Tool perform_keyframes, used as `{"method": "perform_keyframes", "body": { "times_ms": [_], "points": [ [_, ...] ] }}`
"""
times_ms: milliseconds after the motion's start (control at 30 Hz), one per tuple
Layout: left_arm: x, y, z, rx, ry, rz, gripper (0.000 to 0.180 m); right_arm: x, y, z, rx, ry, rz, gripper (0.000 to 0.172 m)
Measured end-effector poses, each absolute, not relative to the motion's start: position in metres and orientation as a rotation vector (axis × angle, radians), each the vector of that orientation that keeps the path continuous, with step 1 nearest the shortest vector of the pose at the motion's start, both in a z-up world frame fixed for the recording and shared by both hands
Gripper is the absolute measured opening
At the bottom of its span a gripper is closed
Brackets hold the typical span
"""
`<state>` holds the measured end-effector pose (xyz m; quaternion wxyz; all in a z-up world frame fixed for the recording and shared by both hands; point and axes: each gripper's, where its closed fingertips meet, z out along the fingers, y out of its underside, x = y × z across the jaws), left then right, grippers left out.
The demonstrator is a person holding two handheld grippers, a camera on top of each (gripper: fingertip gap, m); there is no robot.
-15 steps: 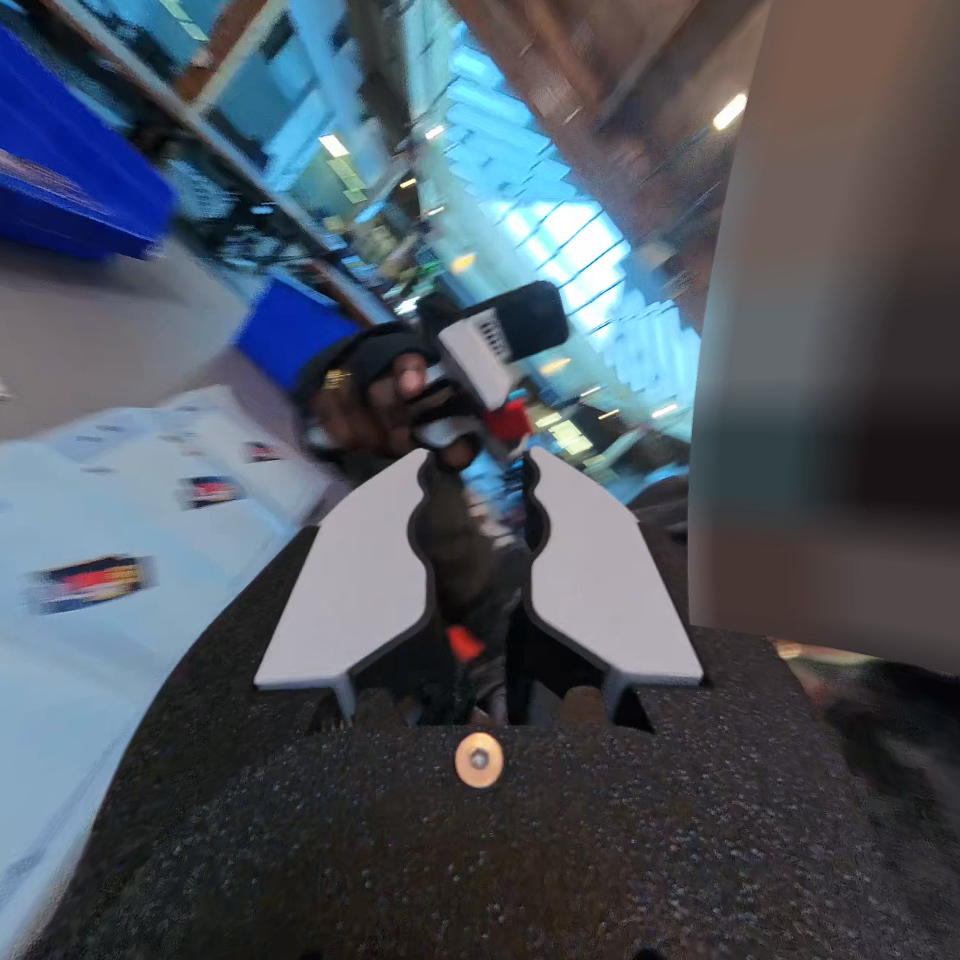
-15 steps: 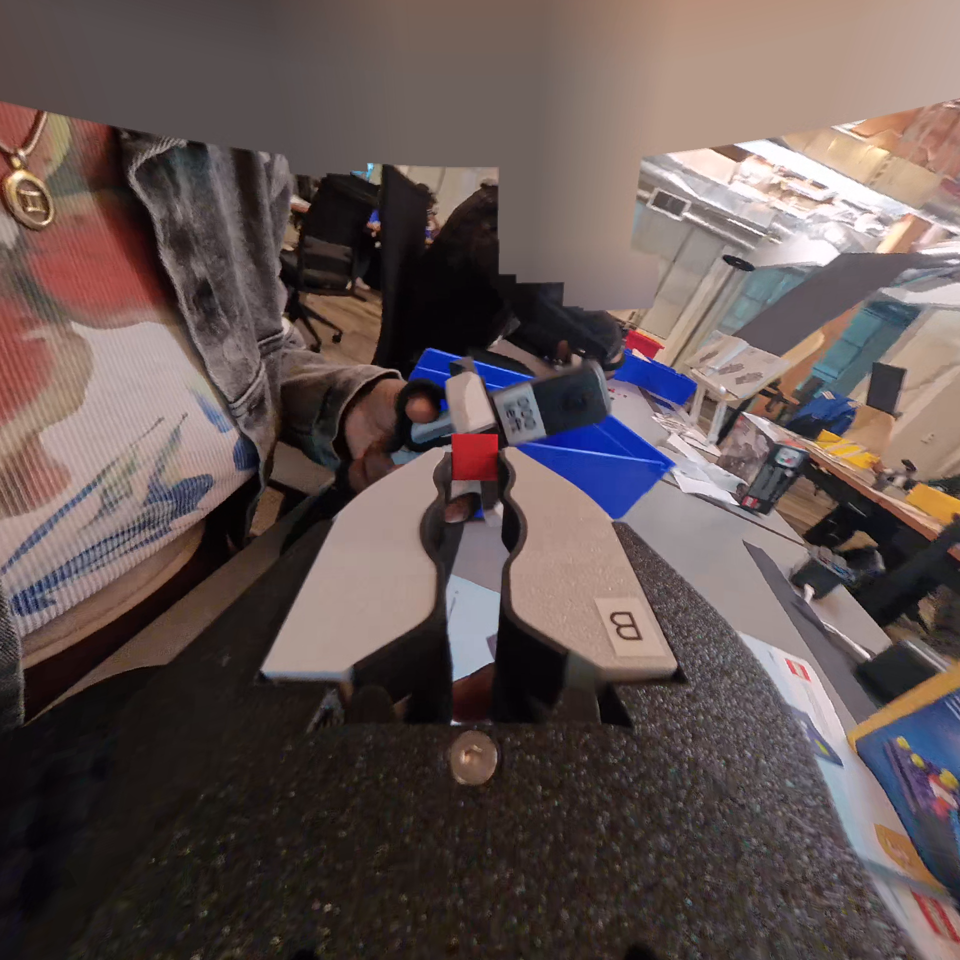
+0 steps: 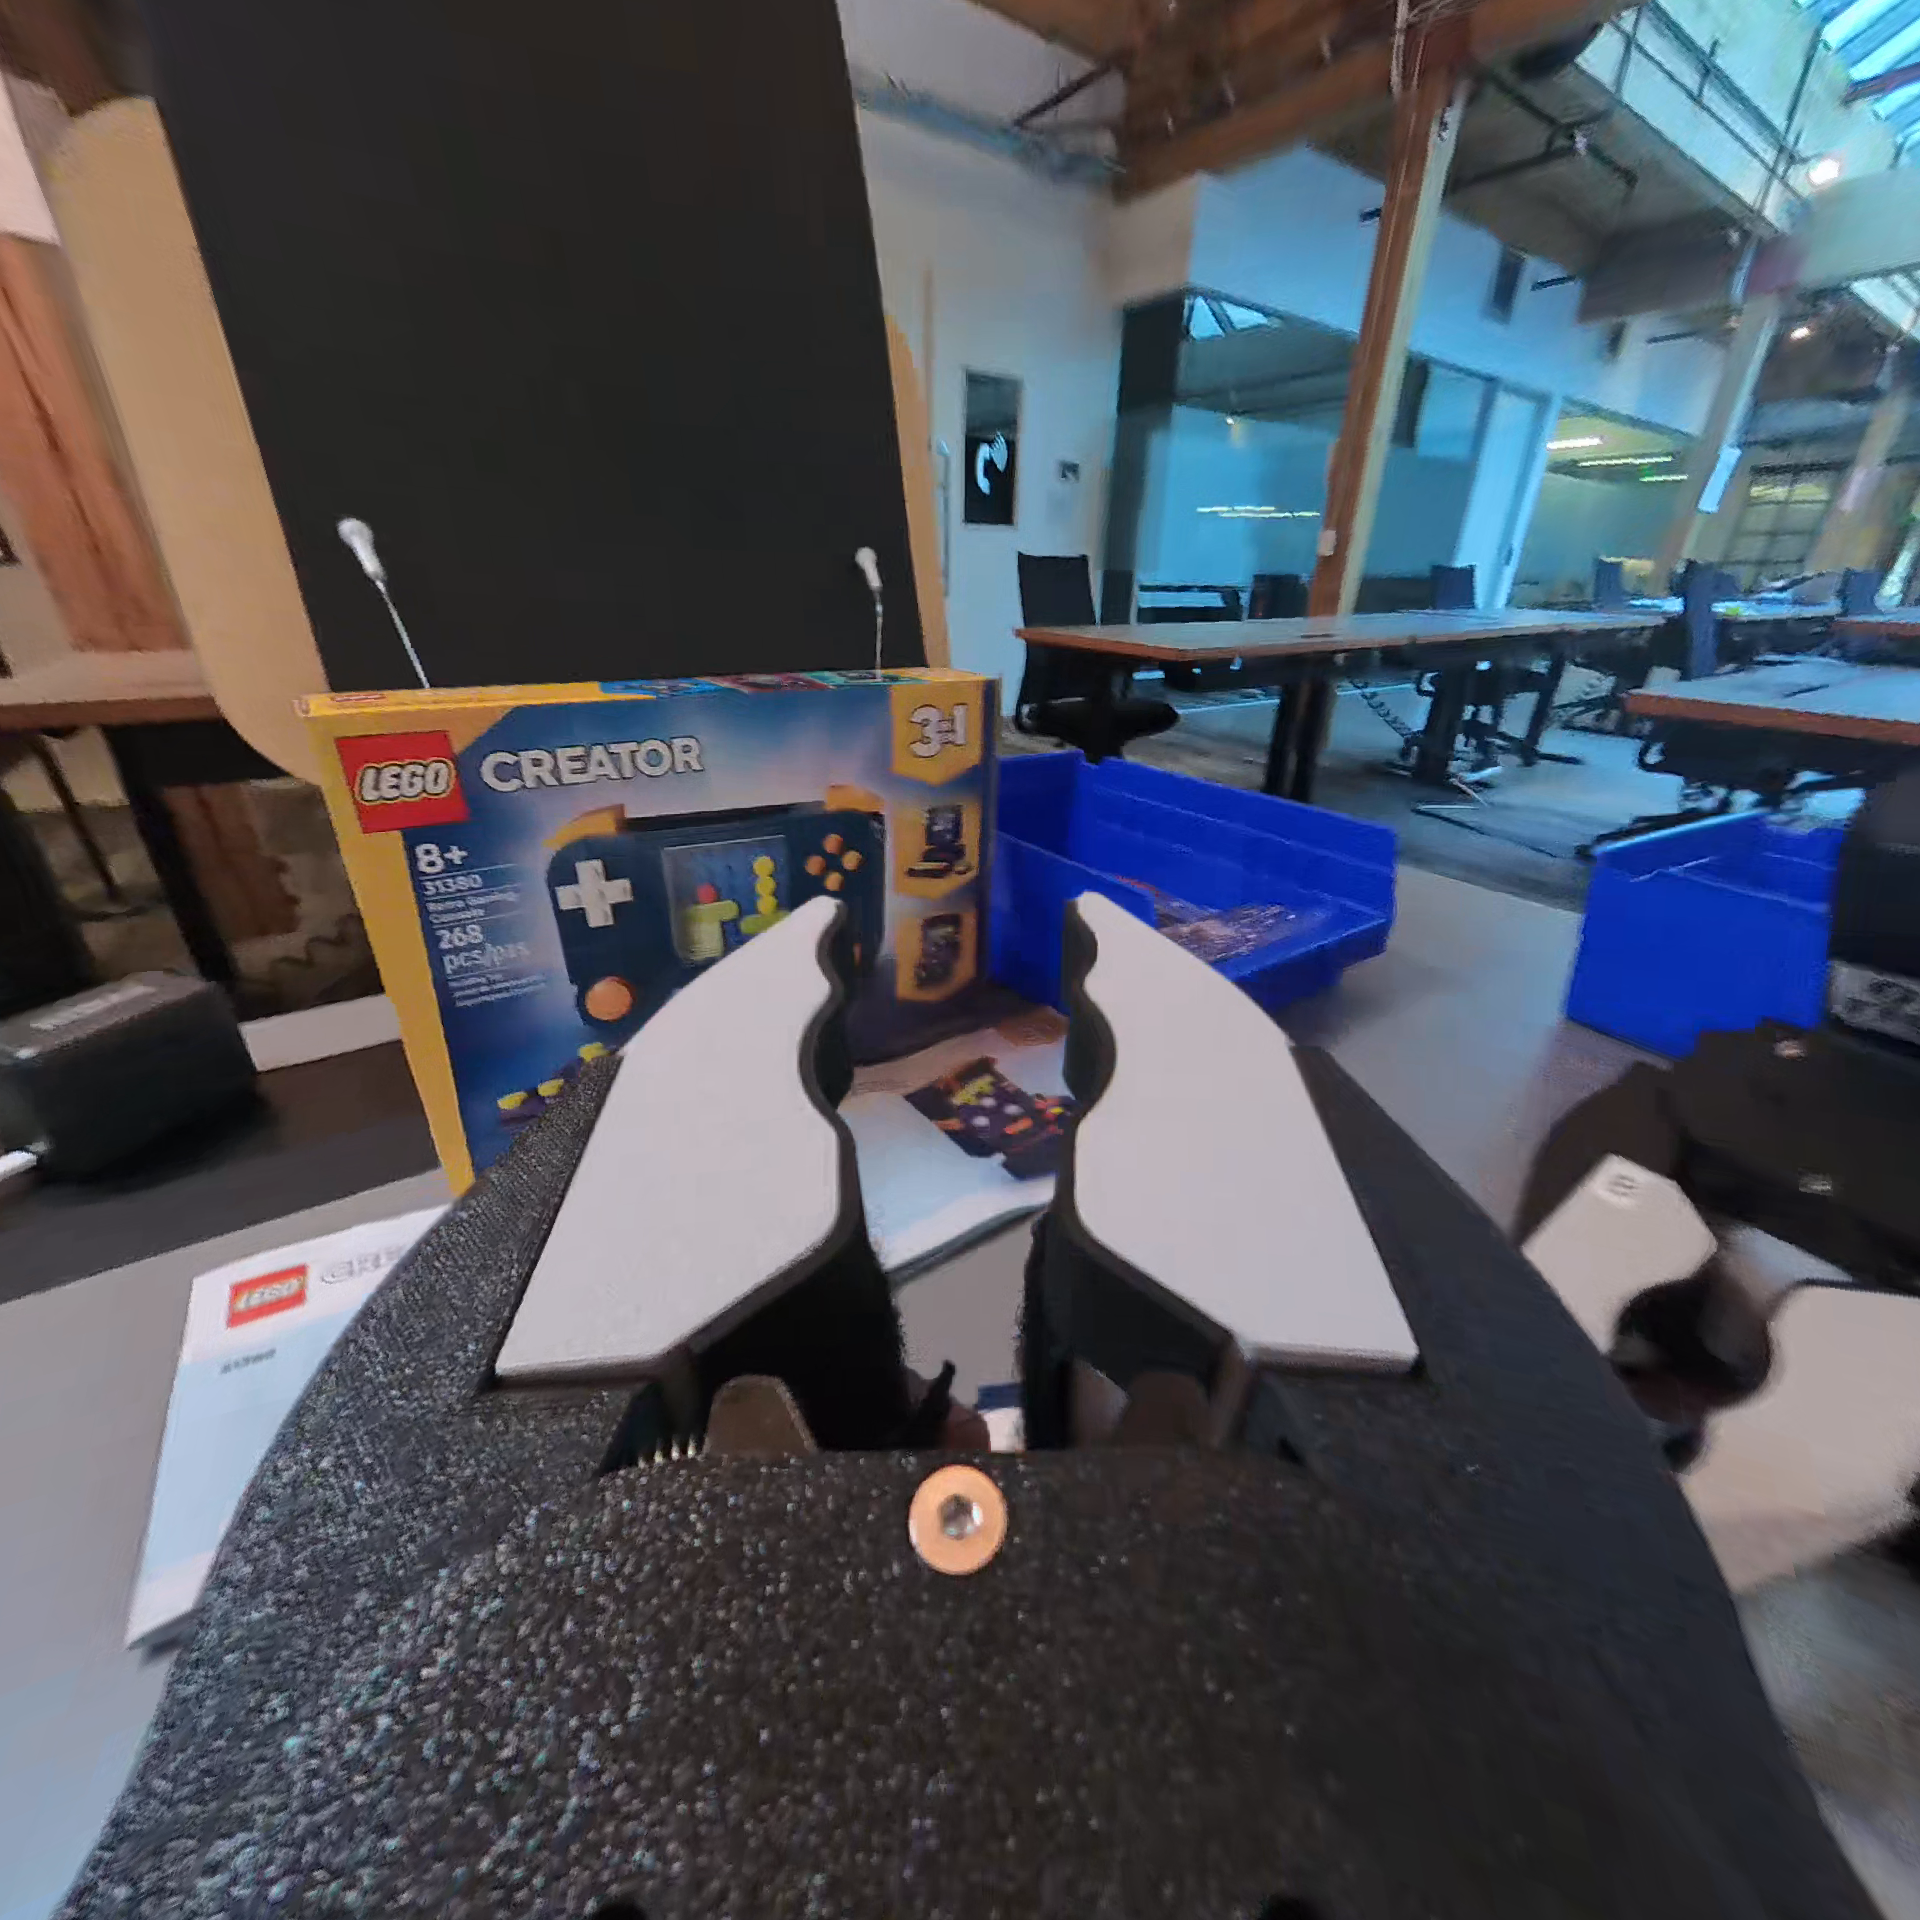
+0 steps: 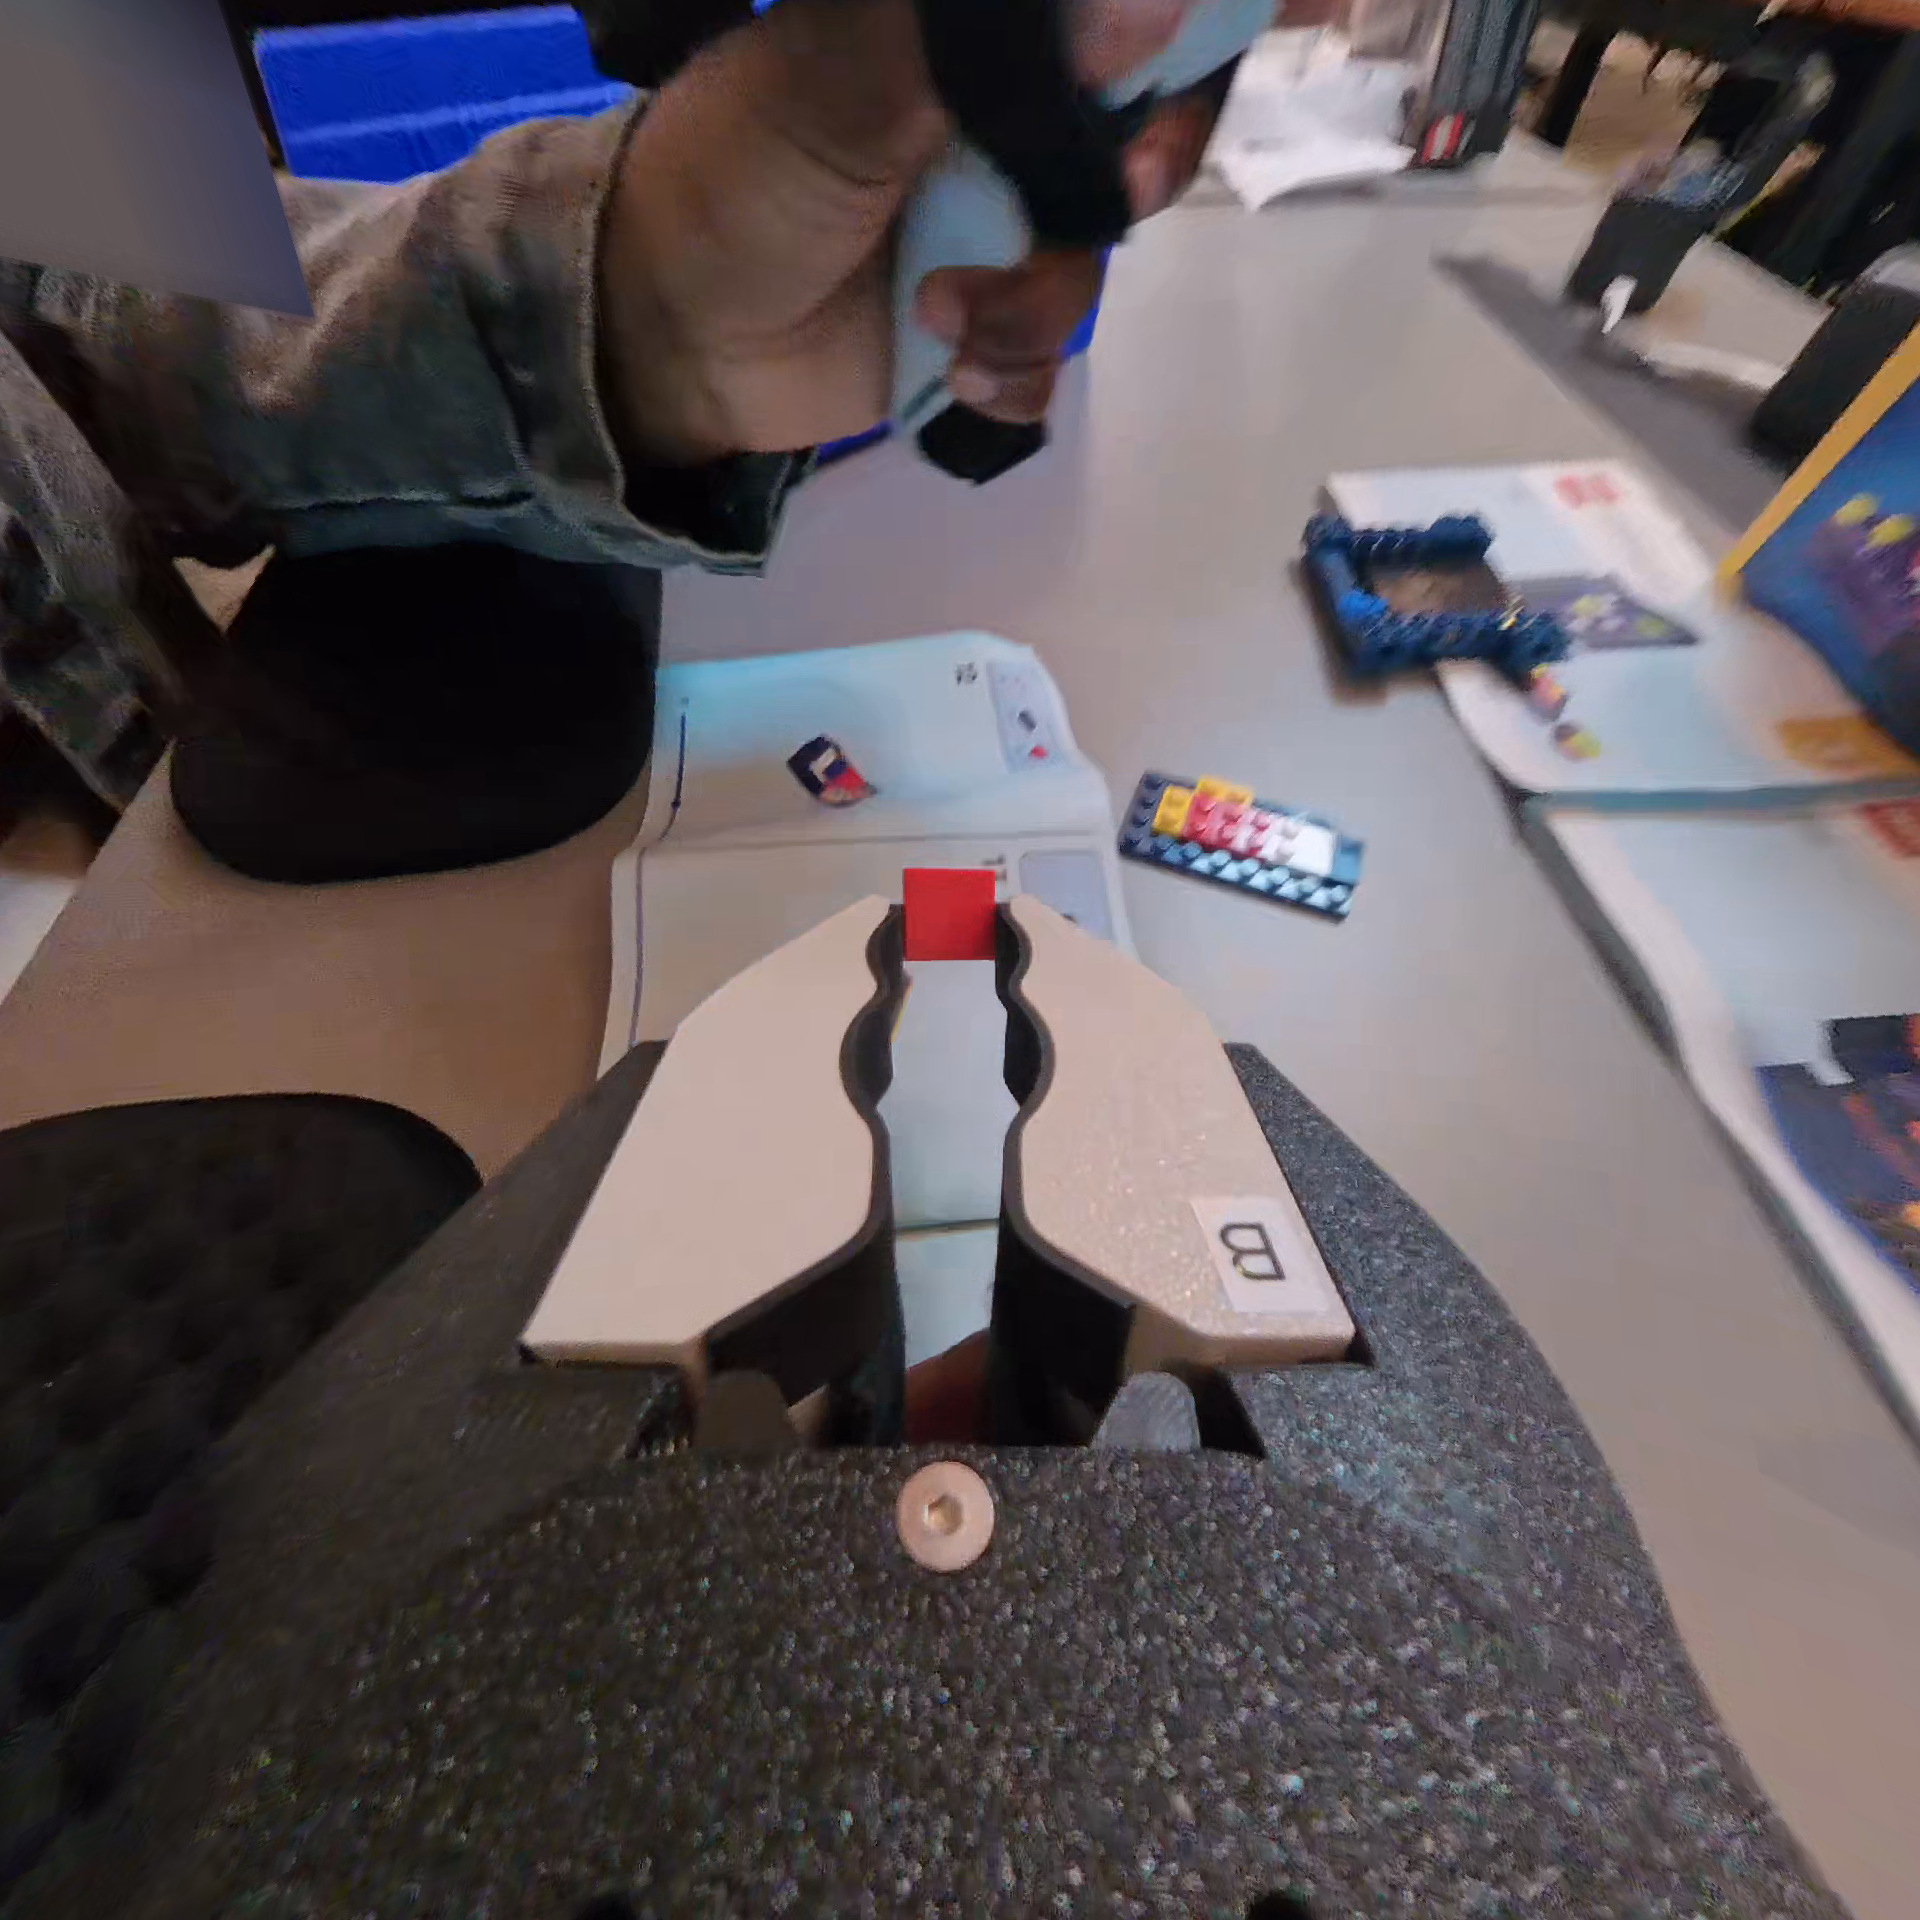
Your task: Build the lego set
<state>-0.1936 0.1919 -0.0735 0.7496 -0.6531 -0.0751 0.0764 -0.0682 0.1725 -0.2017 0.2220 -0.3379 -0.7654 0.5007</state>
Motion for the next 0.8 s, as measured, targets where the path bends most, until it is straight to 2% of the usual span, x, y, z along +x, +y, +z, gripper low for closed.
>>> {"method": "perform_keyframes", "body": {
  "times_ms": [133, 300, 467, 800],
  "points": [
    [-0.205, 0.185, -0.106, -1.436, -0.112, 0.321, 0.026, -0.066, 0.17, -0.23, -1.019, -2.264, 1.277, 0.016],
    [-0.212, 0.182, -0.109, -1.431, -0.17, 0.238, 0.025, -0.061, 0.167, -0.251, -1.027, -2.397, 1.126, 0.016],
    [-0.219, 0.181, -0.119, -1.445, -0.27, 0.08, 0.025, -0.061, 0.167, -0.253, -1.015, -2.408, 1.108, 0.016],
    [-0.224, 0.183, -0.127, -1.462, -0.311, 0.026, 0.024, -0.057, 0.169, -0.253, -1.012, -2.416, 1.118, 0.016]
  ]
}}
